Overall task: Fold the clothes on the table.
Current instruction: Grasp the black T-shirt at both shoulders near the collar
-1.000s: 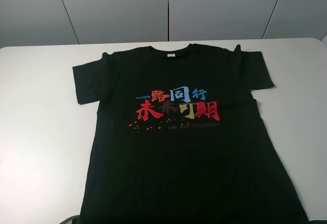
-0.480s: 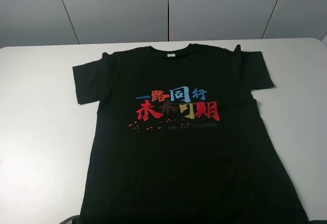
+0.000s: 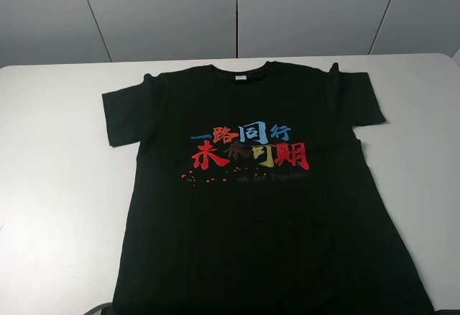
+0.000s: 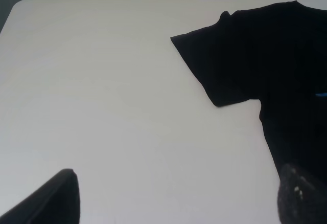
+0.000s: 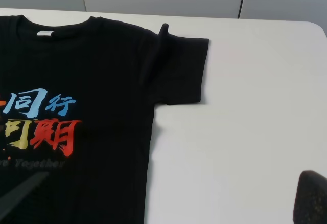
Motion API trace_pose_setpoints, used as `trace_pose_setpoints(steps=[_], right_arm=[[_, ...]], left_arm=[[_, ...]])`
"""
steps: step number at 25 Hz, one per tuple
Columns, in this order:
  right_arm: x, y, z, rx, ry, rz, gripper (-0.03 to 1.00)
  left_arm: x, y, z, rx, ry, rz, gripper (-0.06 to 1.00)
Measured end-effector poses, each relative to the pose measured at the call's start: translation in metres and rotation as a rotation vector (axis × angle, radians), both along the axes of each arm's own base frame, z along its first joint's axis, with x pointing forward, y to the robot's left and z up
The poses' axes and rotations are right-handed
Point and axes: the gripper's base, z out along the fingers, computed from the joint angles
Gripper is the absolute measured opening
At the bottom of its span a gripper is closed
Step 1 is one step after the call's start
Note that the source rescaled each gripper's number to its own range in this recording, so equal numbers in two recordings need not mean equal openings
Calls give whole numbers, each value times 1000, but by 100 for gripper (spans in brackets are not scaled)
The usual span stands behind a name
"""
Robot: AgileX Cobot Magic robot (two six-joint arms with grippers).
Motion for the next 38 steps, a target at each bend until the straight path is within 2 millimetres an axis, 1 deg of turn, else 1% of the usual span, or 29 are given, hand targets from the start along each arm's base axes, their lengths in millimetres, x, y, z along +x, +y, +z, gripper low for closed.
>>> trace_pose_setpoints(steps=[19,24,27,29,31,34,37,38], right_arm=[[0,0,0,0,0,21,100],[0,0,-1,12,6,15,100],[-4,0,8,17,-15,13,100],[-1,0,19,18,-8,12,100],[8,0,28,16,29,11,100],[34,2,40,-8,97,22,100],[65,7,48,-36,174,71,100],[75,10,50,-40,200,102,100]], left_arm=[[0,0,0,0,0,0,100],[1,0,1,-45,0,23,100],[4,0,12,-65,-4,34,100],[10,-1,23,-64,13,35,100],[17,-2,38,-27,13,11,100],[35,-5,62,43,4,-51,100],[64,-11,83,96,42,-124,100],[77,-13,88,116,66,-155,100]])
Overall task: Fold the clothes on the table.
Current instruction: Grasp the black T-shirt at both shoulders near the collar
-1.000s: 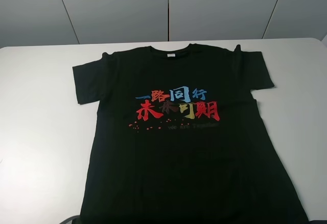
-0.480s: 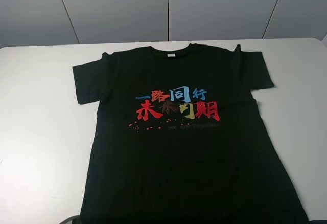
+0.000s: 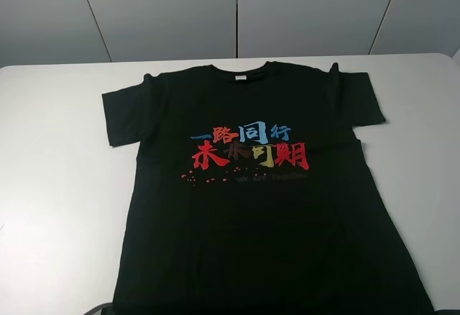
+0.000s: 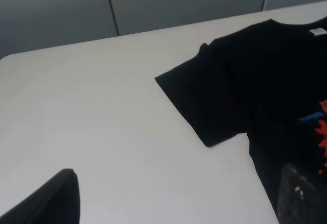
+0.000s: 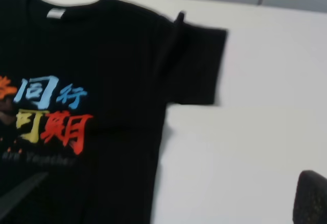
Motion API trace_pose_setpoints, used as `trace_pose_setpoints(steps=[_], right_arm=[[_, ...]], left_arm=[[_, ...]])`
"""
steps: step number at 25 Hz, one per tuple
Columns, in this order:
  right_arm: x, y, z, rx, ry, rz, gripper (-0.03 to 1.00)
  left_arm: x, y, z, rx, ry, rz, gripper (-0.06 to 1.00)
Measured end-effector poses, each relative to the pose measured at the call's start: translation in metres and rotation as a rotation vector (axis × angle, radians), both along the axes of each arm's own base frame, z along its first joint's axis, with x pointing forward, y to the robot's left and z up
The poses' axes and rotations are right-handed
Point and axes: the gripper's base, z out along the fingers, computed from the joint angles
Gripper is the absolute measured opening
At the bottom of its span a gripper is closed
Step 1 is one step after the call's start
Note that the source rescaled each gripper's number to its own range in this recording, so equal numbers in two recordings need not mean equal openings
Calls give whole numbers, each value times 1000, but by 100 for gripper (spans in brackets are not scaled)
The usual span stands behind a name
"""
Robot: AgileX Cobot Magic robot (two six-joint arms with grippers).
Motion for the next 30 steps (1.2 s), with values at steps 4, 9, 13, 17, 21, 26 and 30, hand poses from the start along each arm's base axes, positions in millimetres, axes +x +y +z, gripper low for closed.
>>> trace_pose_setpoints(steps=[4,9,13,17,21,26,30], right_arm=[[54,13,2,-9,139,140,100],[127,25,0,-23,267,276,100],[173,29,-15,-65,346,355,100],[200,33,-42,-107,449,449,100],[212,46,-70,-151,554,539,100],[217,58,-84,-168,578,581,100],[221,59,-84,-174,549,573,100]], left_arm=[[58,-8,6,88,112,-106,100],[122,-18,-13,149,286,-238,100],[154,-39,-46,217,403,-400,100],[174,-76,-76,300,449,-544,100],[185,-116,-116,411,501,-684,100],[190,-152,-168,488,610,-796,100],[197,-174,-197,535,659,-851,100]])
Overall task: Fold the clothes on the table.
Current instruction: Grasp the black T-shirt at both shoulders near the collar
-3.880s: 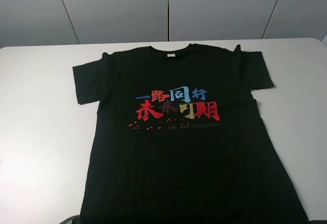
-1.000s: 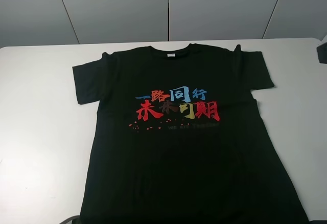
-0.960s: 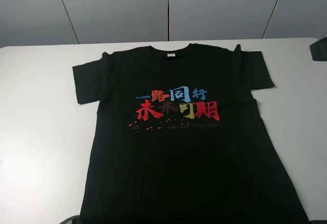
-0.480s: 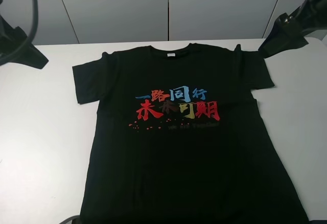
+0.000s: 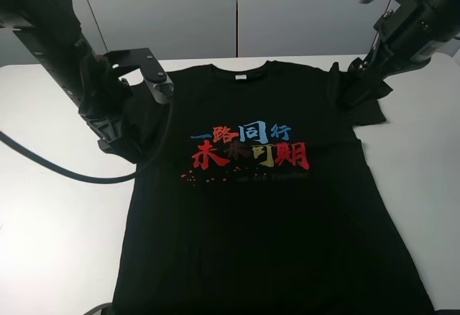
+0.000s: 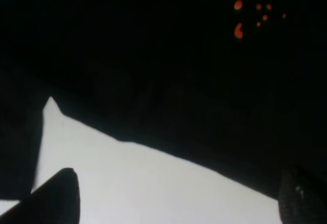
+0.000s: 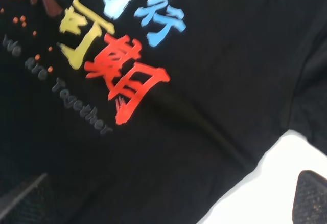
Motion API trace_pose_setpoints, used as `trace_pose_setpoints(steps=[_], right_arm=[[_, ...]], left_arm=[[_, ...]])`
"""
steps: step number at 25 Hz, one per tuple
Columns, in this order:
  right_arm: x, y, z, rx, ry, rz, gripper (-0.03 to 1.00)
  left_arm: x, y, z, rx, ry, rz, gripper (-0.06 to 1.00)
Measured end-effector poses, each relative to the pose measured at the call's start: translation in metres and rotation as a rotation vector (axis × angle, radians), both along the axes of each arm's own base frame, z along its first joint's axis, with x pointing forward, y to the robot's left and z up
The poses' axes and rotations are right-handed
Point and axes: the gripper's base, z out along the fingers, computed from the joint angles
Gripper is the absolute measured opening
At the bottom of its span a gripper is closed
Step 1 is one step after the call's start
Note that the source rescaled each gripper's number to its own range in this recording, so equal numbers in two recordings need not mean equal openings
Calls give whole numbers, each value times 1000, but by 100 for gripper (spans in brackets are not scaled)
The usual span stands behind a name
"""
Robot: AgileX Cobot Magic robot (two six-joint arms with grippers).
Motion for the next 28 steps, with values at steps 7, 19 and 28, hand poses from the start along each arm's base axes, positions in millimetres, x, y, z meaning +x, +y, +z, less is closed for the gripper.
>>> trace_pose_setpoints(steps=[7,19,28], right_arm=[[1,0,0,0,-8,-2,100],[3,0,0,5,-26,-9,100],[3,0,0,5,-28,-9,100]], left_arm=[[14,-20,-36,66,45,-54,100],[23,-21,-68,110,29,-85,100],[26,-23,-78,119,18,-89,100]])
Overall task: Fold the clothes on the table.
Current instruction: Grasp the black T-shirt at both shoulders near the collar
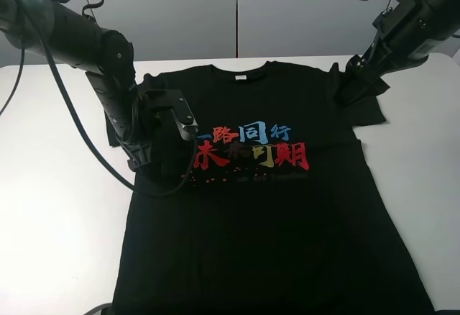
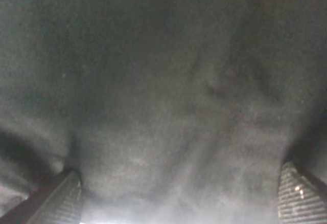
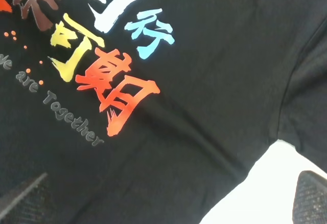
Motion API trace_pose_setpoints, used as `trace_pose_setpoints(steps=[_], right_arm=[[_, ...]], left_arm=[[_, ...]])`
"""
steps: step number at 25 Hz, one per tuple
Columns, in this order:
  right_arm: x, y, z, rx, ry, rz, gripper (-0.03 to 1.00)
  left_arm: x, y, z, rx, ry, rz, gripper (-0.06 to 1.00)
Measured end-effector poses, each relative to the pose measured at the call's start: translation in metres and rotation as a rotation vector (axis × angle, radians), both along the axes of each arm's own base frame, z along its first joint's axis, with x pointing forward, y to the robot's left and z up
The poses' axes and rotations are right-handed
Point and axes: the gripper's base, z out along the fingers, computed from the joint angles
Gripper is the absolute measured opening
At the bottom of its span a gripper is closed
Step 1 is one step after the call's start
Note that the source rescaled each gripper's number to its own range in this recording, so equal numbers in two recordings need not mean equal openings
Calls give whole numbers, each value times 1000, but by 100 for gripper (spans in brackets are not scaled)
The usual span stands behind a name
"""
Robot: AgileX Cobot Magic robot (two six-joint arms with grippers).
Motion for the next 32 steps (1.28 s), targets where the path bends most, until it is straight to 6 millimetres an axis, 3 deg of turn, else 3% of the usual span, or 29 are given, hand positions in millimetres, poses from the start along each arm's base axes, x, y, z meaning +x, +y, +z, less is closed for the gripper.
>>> trace_pose_setpoints(steps=[4,6,8,12,14,16,24,32], right_arm=[[1,0,0,0,-7,-2,100],[1,0,0,1,-9,-2,100],[1,0,0,1,-9,-2,100],[1,0,0,1,-11,-3,100],[1,0,0,1,-15,-4,100],[2,0,1,2,-26,-7,100],[9,-1,-5,-13,-51,-11,100],[23,2,-55,-74,78,83,100]], left_arm=[[-3,-5,-1,24,-16,-50,100],[-5,-7,-2,45,-30,-58,93],[-9,-9,-4,72,-23,-63,74],[-13,-12,-6,100,-4,-67,22],[-13,-12,-7,103,0,-58,6],[-13,-12,-7,106,0,-37,1],[-11,-12,-7,135,-30,47,1],[-11,-11,-7,137,-38,46,1]])
